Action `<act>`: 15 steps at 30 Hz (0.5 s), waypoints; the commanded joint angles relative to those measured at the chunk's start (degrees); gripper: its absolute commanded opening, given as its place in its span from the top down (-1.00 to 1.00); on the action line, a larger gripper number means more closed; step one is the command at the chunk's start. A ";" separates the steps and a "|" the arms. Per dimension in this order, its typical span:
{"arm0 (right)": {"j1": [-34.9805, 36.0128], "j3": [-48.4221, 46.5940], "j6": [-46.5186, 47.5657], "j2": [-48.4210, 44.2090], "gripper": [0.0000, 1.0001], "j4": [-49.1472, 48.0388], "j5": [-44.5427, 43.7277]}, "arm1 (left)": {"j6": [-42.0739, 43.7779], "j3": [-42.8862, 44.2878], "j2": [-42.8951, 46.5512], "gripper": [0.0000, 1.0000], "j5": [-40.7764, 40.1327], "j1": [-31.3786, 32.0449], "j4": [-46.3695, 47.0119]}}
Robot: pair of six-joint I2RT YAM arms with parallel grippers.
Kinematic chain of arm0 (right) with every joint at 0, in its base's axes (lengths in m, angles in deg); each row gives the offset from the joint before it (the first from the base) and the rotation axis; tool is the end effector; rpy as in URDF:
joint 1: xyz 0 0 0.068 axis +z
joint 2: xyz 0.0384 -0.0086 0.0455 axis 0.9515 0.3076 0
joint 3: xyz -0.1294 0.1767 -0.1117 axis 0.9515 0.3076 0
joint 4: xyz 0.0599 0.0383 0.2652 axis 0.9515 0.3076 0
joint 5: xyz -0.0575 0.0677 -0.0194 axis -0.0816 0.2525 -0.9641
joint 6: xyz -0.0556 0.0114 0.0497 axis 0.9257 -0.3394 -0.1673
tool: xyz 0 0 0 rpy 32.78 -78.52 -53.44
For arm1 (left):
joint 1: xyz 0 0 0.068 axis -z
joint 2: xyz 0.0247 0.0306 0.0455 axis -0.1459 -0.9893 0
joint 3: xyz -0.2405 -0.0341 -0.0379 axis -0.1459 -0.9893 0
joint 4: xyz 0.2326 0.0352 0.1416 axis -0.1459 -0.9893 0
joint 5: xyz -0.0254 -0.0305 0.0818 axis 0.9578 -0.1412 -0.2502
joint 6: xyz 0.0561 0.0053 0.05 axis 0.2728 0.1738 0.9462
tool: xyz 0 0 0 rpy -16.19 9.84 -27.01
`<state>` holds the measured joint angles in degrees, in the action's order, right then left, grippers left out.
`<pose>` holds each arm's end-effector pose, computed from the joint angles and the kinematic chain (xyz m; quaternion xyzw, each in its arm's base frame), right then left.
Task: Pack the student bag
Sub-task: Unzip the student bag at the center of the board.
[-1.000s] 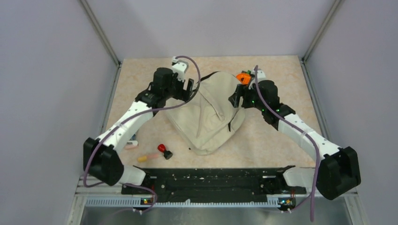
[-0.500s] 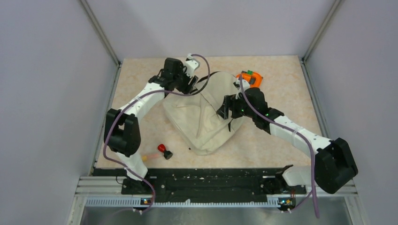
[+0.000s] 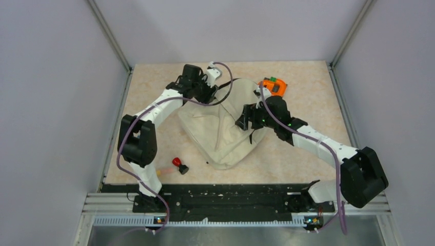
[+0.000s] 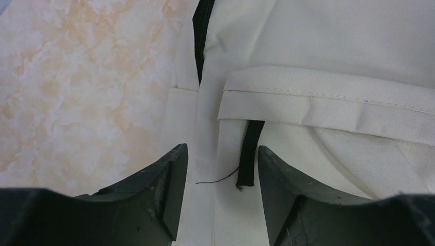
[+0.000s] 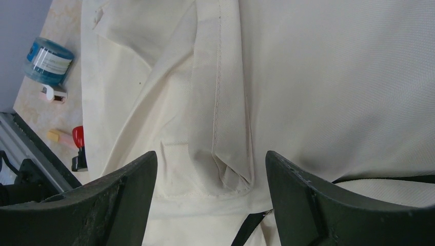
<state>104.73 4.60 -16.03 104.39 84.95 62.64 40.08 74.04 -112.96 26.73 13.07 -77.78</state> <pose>0.2784 0.1938 0.2066 -0.1323 0.8499 0.3081 0.4064 0.4054 -0.1766 0.2224 0.3779 0.8222 -0.1155 0.4097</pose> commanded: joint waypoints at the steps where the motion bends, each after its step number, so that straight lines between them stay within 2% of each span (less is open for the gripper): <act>1: 0.59 0.39 -0.62 0.67 -0.51 -3.52 0.52 | 1.54 3.66 -1.94 -0.09 1.55 0.39 -0.94; 8: 0.67 0.70 -0.64 1.01 -0.50 -3.51 0.28 | 1.74 4.10 -2.37 0.39 -0.15 1.10 -2.21; 15: 0.66 0.96 -0.65 1.03 -0.49 -3.40 -0.22 | 1.90 3.79 -0.95 0.66 -2.88 2.55 -2.67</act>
<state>104.73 5.34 -16.38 105.04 83.35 62.64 41.43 75.92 -115.54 25.79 14.55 -80.10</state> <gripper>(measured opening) 0.748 0.208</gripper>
